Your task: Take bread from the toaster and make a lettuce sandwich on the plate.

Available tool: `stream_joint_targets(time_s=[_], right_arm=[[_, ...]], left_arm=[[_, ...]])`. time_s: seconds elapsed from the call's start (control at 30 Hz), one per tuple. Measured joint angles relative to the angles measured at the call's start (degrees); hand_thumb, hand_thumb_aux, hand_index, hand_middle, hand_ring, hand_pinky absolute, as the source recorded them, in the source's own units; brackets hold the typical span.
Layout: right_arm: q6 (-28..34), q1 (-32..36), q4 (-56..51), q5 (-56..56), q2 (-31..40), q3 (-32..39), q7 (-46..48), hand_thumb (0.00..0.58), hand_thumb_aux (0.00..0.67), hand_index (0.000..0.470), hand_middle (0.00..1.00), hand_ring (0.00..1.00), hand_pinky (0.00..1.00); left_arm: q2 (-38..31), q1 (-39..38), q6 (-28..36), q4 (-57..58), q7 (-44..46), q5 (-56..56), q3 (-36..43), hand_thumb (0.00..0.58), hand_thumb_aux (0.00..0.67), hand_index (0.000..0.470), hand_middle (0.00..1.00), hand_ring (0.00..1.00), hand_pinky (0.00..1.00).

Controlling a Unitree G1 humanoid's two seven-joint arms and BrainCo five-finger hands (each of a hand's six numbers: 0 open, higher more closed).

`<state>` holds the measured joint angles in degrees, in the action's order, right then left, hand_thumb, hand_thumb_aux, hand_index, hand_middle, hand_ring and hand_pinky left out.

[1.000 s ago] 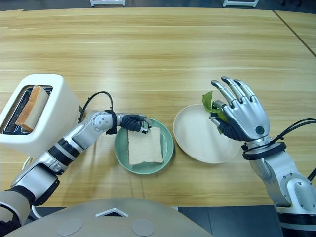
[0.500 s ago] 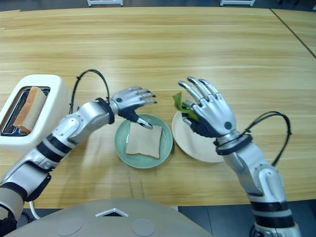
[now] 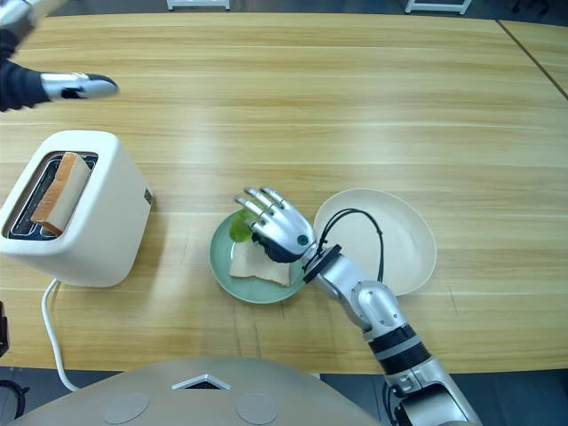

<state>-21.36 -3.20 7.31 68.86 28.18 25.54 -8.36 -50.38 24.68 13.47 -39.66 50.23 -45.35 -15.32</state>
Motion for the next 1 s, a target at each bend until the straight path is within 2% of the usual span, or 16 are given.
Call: stream_joint_targets(time_s=[0.07, 0.17, 0.37, 0.53, 0.73, 0.77, 0.8, 0.83, 0.87, 0.9, 0.93, 0.97, 1.0], right_arm=[[-0.2, -2.5, 1.8, -1.0, 0.6, 0.9, 1.8, 0.58, 0.67, 0.47, 0.0, 0.0, 0.0], [-0.2, -4.5, 4.6, -2.9, 1.3, 1.0, 4.0, 0.58, 0.67, 0.47, 0.0, 0.0, 0.0], [1.2, -6.4, 7.4, -2.5, 2.9, 0.5, 5.5, 0.58, 0.657, 0.461, 0.0, 0.0, 0.0], [3.2, -6.6, 7.9, 0.5, 3.8, -0.1, 4.9, 0.58, 0.67, 0.47, 0.0, 0.0, 0.0], [4.5, -5.8, 8.5, 3.0, 6.8, -2.1, 4.2, 0.58, 0.67, 0.47, 0.0, 0.0, 0.0], [4.4, -5.8, 8.6, 3.2, 7.2, -2.2, 4.2, 0.511, 0.439, 0.308, 0.0, 0.0, 0.0], [4.3, -5.7, 8.7, 3.5, 7.6, -2.2, 4.3, 0.268, 0.179, 0.125, 0.0, 0.0, 0.0], [4.3, -5.7, 9.0, 3.7, 8.1, -2.3, 4.6, 0.0, 0.0, 0.0, 0.0, 0.0, 0.0], [4.3, -5.7, 9.1, 3.8, 8.7, -2.4, 4.9, 0.0, 0.0, 0.0, 0.0, 0.0, 0.0], [4.2, -5.7, 9.2, 3.9, 9.2, -2.6, 5.1, 0.0, 0.0, 0.0, 0.0, 0.0, 0.0], [4.3, -5.6, 9.3, 4.1, 9.9, -3.3, 5.3, 0.0, 0.0, 0.0, 0.0, 0.0, 0.0], [4.3, -5.6, 9.4, 4.1, 10.3, -3.6, 5.4, 0.0, 0.0, 0.0, 0.0, 0.0, 0.0], [4.2, -5.6, 9.8, 4.0, 11.4, -4.2, 5.4, 0.0, 0.0, 0.0, 0.0, 0.0, 0.0]], left_arm=[[-2.8, -5.8, -0.4, 1.8, 2.0, 0.9, -5.8, 0.0, 0.0, 0.0, 0.0, 0.0, 0.0], [-3.5, -15.1, -1.6, 3.1, 3.1, 1.1, -11.1, 0.0, 0.0, 0.0, 0.0, 0.0, 0.0], [1.3, -31.5, -3.2, 2.8, 2.3, 2.0, -12.7, 0.0, 0.0, 0.0, 0.0, 0.0, 0.0], [3.8, -35.9, -3.0, 2.1, 0.3, 2.0, -11.2, 0.0, 0.0, 0.0, 0.0, 0.0, 0.0], [4.1, -36.0, -1.8, 2.3, -1.6, 0.6, -9.4, 0.0, 0.0, 0.0, 0.0, 0.0, 0.0], [4.1, -36.0, -1.7, 2.3, -1.6, 0.5, -9.0, 0.0, 0.0, 0.0, 0.0, 0.0, 0.0], [4.1, -36.0, -1.4, 2.3, -1.7, 0.1, -8.1, 0.045, 0.026, 0.018, 0.0, 0.0, 0.0], [4.1, -36.0, -1.2, 2.2, -1.6, -0.2, -7.5, 0.198, 0.126, 0.088, 0.0, 0.0, 0.0], [4.1, -36.0, -0.9, 2.2, -1.6, -0.6, -6.8, 0.482, 0.394, 0.276, 0.0, 0.0, 0.0], [4.1, -36.0, -0.7, 2.2, -1.6, -0.9, -6.3, 0.517, 0.449, 0.315, 0.0, 0.0, 0.0], [4.1, -36.0, -0.5, 2.1, -1.6, -1.5, -5.6, 0.578, 0.633, 0.444, 0.0, 0.0, 0.0], [4.1, -35.9, -0.3, 2.1, -1.6, -1.7, -5.4, 0.58, 0.67, 0.47, 0.0, 0.0, 0.0], [4.1, -35.7, 0.2, 2.1, -1.7, -2.3, -5.0, 0.58, 0.67, 0.47, 0.0, 0.0, 0.0]])
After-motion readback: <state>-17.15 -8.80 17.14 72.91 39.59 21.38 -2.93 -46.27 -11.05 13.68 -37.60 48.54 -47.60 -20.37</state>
